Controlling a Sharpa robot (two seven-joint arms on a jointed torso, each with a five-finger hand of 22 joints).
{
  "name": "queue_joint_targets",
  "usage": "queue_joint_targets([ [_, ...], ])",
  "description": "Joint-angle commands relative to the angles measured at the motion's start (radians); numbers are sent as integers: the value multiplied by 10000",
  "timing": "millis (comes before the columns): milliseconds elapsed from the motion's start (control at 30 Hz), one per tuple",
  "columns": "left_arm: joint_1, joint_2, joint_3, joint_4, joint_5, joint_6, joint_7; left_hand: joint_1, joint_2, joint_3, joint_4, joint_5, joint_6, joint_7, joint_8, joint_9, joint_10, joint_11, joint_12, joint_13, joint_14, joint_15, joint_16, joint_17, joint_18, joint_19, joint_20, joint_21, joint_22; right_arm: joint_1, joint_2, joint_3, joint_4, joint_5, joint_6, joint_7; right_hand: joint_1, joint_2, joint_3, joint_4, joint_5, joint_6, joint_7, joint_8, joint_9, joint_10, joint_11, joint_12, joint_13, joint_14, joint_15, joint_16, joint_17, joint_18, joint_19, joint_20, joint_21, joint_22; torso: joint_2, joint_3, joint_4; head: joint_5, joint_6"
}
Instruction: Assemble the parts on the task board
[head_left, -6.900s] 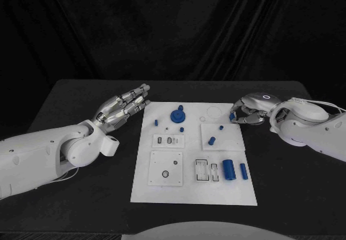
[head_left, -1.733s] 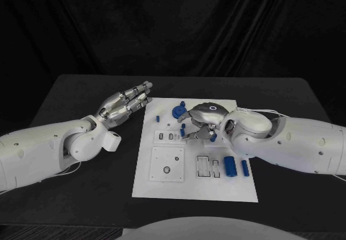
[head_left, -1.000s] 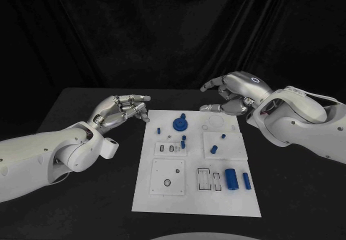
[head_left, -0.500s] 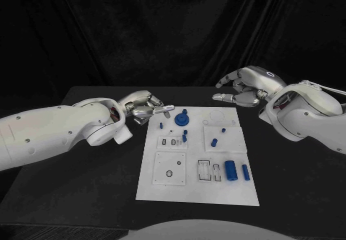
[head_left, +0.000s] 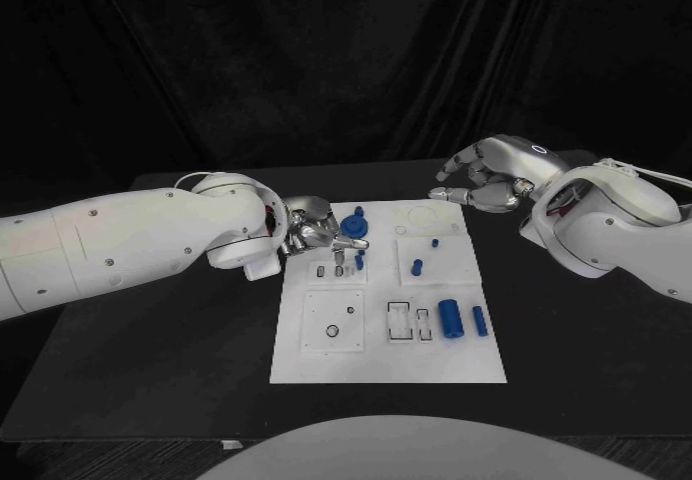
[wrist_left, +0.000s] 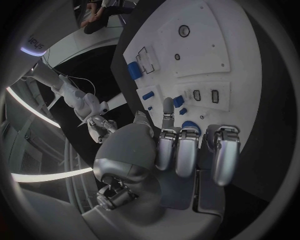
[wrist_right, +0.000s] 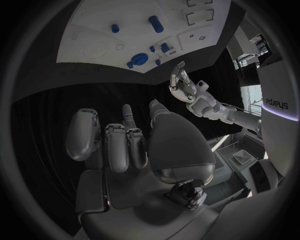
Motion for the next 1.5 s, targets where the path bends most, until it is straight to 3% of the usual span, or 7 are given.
queue_joint_targets([
  [33,25,161,10,-40,-681,775,-1450,-76,69,-31,-24,49,76,-51,92,227,1058,-107,-10,2628,1052,-94,26,2627,-94,352,-100,28,1941,-34,29,10,-16,28,417,-420,-3,108,-25,-17,88,73,-29,63,-22,1059,67,26,2630,784,76,-36,1343,-2,-20,73,-59,1597,-43,73,-107,17,-1],
  [200,29,473,10,-203,-765,1030,-2093,47,60,161,-74,253,34,-154,272,861,1058,-224,-10,2628,1052,-218,26,2627,-98,386,-227,17,1956,-82,66,10,-35,28,515,-497,58,126,-40,-40,247,78,-29,43,-67,1059,64,26,2630,778,72,-55,1317,10,-39,74,-116,1581,-80,117,-241,101,-1],
  [300,29,628,10,-336,-785,1039,-2273,92,54,242,-89,377,-83,-155,219,1048,1058,-240,-10,2628,1052,-245,26,2627,-77,318,-261,-16,1881,-108,95,10,-48,28,521,-531,92,133,-44,-55,325,77,-28,32,-89,1059,65,26,2630,775,72,-64,1305,14,-45,75,-137,1576,-84,191,-332,180,-1],
  [500,28,841,10,-575,-798,945,-2338,165,-10,312,-129,510,-152,-150,136,1213,1058,-244,-10,2628,1052,-260,26,2627,-75,318,-280,-27,1873,-147,161,10,-111,28,457,-546,132,139,-51,-71,417,75,-25,18,-116,1059,65,26,2630,775,72,-62,1306,15,-48,75,-144,1574,-84,275,-366,225,-1],
  [667,26,979,10,-750,-801,921,-2296,185,-143,327,-154,406,-226,-131,70,1407,1058,-230,-10,2628,1052,-252,26,2627,-58,257,-280,-61,1808,-174,195,10,-150,27,405,-547,140,144,-52,-73,444,73,-24,13,-124,1059,65,26,2630,775,73,-62,1306,15,-47,75,-143,1575,-74,288,-359,226,-1],
  [1167,18,1259,9,-1356,-804,910,-2204,371,-176,576,-262,659,-450,-65,-239,1716,1058,-180,-10,2628,1052,-213,26,2627,-31,166,-255,-121,1714,-270,257,9,-275,27,120,-437,158,153,-56,-77,517,73,-22,5,-142,1059,71,26,2630,777,75,-55,1315,16,-49,75,-151,1573,-119,509,-499,388,-1],
  [1500,6,1461,8,-1661,-804,1110,-2189,436,-144,702,-300,680,-455,-52,-352,1814,1058,-163,-10,2628,1052,-194,26,2627,-13,100,-236,-158,1651,-274,241,10,-288,27,20,-419,162,153,-56,-79,525,71,-21,2,-144,1059,72,26,2630,778,75,-53,1317,16,-50,76,-153,1572,-138,519,-495,367,-1],
])
